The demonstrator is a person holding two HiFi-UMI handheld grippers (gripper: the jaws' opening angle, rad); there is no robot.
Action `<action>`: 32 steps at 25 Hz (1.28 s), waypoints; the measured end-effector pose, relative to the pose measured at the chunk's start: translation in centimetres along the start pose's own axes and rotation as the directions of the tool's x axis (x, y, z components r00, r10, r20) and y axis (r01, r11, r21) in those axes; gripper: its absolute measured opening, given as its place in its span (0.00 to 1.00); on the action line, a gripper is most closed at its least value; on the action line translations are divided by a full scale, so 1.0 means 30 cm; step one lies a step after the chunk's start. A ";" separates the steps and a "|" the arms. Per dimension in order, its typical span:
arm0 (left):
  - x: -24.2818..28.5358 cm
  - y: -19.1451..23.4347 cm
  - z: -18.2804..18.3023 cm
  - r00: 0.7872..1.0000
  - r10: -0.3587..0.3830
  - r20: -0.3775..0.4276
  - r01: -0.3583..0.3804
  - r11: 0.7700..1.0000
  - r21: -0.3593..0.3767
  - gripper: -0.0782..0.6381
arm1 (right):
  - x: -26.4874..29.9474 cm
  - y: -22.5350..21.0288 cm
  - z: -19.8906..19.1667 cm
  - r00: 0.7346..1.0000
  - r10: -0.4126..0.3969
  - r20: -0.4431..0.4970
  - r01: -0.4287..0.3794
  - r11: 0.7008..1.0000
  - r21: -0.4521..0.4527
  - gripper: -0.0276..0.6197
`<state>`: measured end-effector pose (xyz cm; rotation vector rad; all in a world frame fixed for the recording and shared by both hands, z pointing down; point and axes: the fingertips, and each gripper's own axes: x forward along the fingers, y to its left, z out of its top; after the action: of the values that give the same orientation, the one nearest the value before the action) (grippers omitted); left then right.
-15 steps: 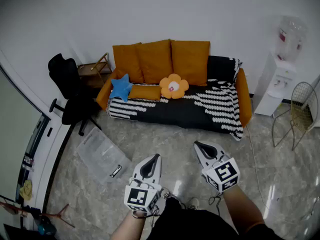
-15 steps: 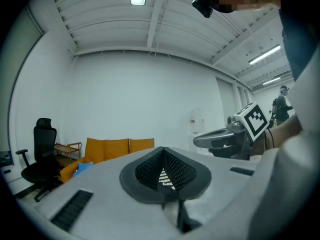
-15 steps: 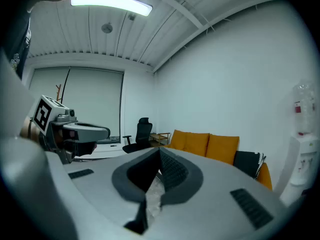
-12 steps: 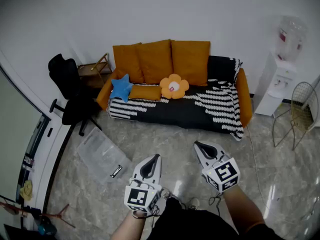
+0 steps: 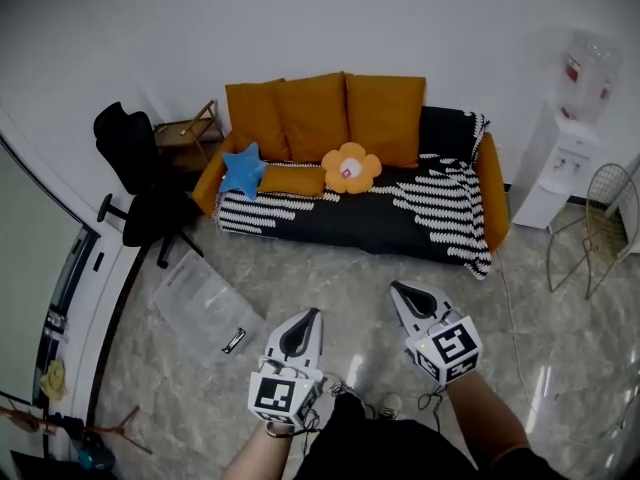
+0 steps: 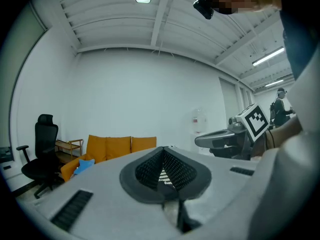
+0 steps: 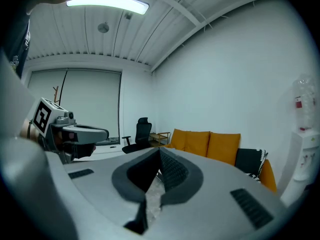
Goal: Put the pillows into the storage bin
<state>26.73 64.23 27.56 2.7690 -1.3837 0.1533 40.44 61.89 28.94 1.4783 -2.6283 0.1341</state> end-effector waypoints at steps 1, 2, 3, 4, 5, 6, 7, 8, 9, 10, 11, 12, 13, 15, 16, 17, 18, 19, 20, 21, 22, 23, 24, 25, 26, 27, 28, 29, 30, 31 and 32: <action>0.003 0.015 -0.004 1.000 0.005 -0.001 -0.005 1.000 -0.002 0.12 | 0.013 0.001 -0.001 1.000 -0.002 -0.001 0.002 1.000 -0.001 0.05; 0.006 0.032 -0.009 1.000 0.009 -0.002 -0.009 1.000 -0.003 0.12 | 0.027 0.001 -0.003 1.000 -0.004 -0.003 0.004 1.000 -0.001 0.05; 0.011 0.049 -0.016 1.000 0.012 -0.005 -0.012 1.000 -0.002 0.12 | 0.042 0.001 -0.004 1.000 -0.006 -0.006 0.006 1.000 0.001 0.05; 0.017 0.068 -0.022 1.000 0.017 -0.010 -0.017 1.000 -0.002 0.12 | 0.058 0.000 -0.006 1.000 -0.007 -0.010 0.007 1.000 0.003 0.05; 0.023 0.085 -0.027 1.000 0.020 -0.014 -0.020 1.000 -0.004 0.12 | 0.075 -0.002 -0.009 1.000 -0.008 -0.015 0.008 1.000 0.005 0.05; 0.030 0.102 -0.032 1.000 0.021 -0.017 -0.021 1.000 -0.007 0.12 | 0.093 -0.003 -0.012 1.000 -0.010 -0.019 0.011 1.000 0.006 0.05; 0.036 0.120 -0.037 1.000 0.021 -0.019 -0.021 1.000 -0.010 0.12 | 0.113 -0.004 -0.014 1.000 -0.014 -0.023 0.014 1.000 0.006 0.05; 0.043 0.140 -0.040 1.000 0.020 -0.017 -0.020 1.000 -0.012 0.12 | 0.134 -0.005 -0.016 0.999 -0.018 -0.027 0.018 1.000 0.006 0.05; 0.052 0.162 -0.039 1.000 0.019 -0.015 -0.019 1.000 -0.014 0.12 | 0.158 -0.006 -0.017 0.999 -0.023 -0.031 0.023 1.000 0.006 0.05; 0.060 0.186 -0.040 1.000 0.018 -0.014 -0.018 1.000 -0.018 0.12 | 0.185 -0.007 -0.017 0.999 -0.026 -0.034 0.027 1.000 0.008 0.05; 0.069 0.212 -0.043 1.000 0.016 -0.014 -0.016 1.000 -0.024 0.12 | 0.212 -0.007 -0.016 0.999 -0.029 -0.036 0.029 1.000 0.011 0.05; 0.078 0.238 -0.047 1.000 0.012 -0.014 -0.012 0.999 -0.032 0.12 | 0.241 -0.008 -0.015 0.999 -0.031 -0.038 0.032 0.999 0.015 0.05; 0.089 0.263 -0.052 1.000 0.008 -0.014 -0.009 0.999 -0.039 0.12 | 0.269 -0.010 -0.013 0.999 -0.033 -0.038 0.034 0.999 0.019 0.05; 0.111 0.315 -0.064 1.000 0.005 -0.017 -0.006 0.999 -0.044 0.12 | 0.322 -0.015 -0.011 0.999 -0.038 -0.036 0.039 0.999 0.030 0.05; 0.119 0.340 -0.069 1.000 0.005 -0.020 -0.006 0.999 -0.046 0.12 | 0.347 -0.016 -0.012 0.999 -0.041 -0.037 0.042 0.999 0.035 0.05; 0.127 0.364 -0.075 1.000 0.002 -0.025 -0.003 0.999 -0.049 0.12 | 0.371 -0.015 -0.014 0.998 -0.042 -0.038 0.044 0.998 0.038 0.05; 0.135 0.386 -0.081 1.000 -0.004 -0.026 0.003 0.999 -0.053 0.12 | 0.397 -0.014 -0.016 0.998 -0.043 -0.040 0.045 0.998 0.042 0.05; 0.144 0.407 -0.084 1.000 -0.012 -0.024 0.011 0.998 -0.057 0.12 | 0.424 -0.013 -0.016 0.998 -0.044 -0.041 0.046 0.998 0.045 0.07; 0.153 0.430 -0.085 1.000 -0.020 -0.020 0.019 0.998 -0.058 0.12 | 0.452 -0.012 -0.014 0.998 -0.045 -0.041 0.047 0.998 0.047 0.10; 0.162 0.455 -0.084 1.000 -0.024 -0.018 0.023 0.998 -0.056 0.12 | 0.480 -0.010 -0.010 0.998 -0.045 -0.040 0.047 0.998 0.049 0.12; 0.169 0.481 -0.083 1.000 -0.026 -0.016 0.025 0.998 -0.054 0.12 | 0.507 -0.006 -0.004 0.998 -0.046 -0.038 0.048 0.998 0.050 0.13; 0.175 0.507 -0.081 1.000 -0.028 -0.014 0.027 0.998 -0.052 0.12 | 0.533 -0.002 0.003 0.998 -0.047 -0.037 0.049 0.998 0.049 0.15; 0.180 0.532 -0.078 0.999 -0.030 -0.011 0.029 0.998 -0.051 0.12 | 0.557 0.003 0.011 0.998 -0.048 -0.035 0.049 0.998 0.048 0.18; 0.186 0.556 -0.076 0.999 -0.034 -0.008 0.033 0.998 -0.051 0.14 | 0.581 0.007 0.018 0.998 -0.049 -0.032 0.050 0.998 0.046 0.20; 0.193 0.577 -0.073 0.999 -0.038 -0.005 0.038 0.998 -0.052 0.18 | 0.603 0.010 0.026 0.998 -0.051 -0.028 0.052 0.998 0.043 0.23; 0.200 0.597 -0.070 0.999 -0.043 -0.002 0.043 0.998 -0.051 0.23 | 0.623 0.012 0.034 0.998 -0.054 -0.024 0.055 0.998 0.038 0.25; 0.206 0.614 -0.068 0.999 -0.047 0.000 0.047 0.998 -0.051 0.26 | 0.641 0.013 0.041 0.998 -0.056 -0.019 0.057 0.998 0.033 0.28; 0.212 0.629 -0.066 0.999 -0.049 0.000 0.049 0.998 -0.049 0.29 | 0.658 0.014 0.046 0.998 -0.057 -0.014 0.057 0.998 0.027 0.31; 0.215 0.641 -0.065 0.999 -0.051 -0.001 0.051 0.998 -0.048 0.34 | 0.673 0.016 0.051 0.998 -0.055 -0.011 0.055 0.998 0.020 0.33; 0.218 0.652 -0.064 0.999 -0.053 -0.003 0.053 0.998 -0.046 0.37 | 0.688 0.020 0.057 0.999 -0.051 -0.010 0.051 0.999 0.013 0.36; 0.221 0.660 -0.063 0.998 -0.055 -0.006 0.055 0.998 -0.044 0.40 | 0.701 0.024 0.064 0.999 -0.045 -0.010 0.045 0.999 0.005 0.39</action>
<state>14.72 47.22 30.02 2.7645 -1.2916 0.1283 28.88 44.23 30.18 1.5331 -2.5870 0.1440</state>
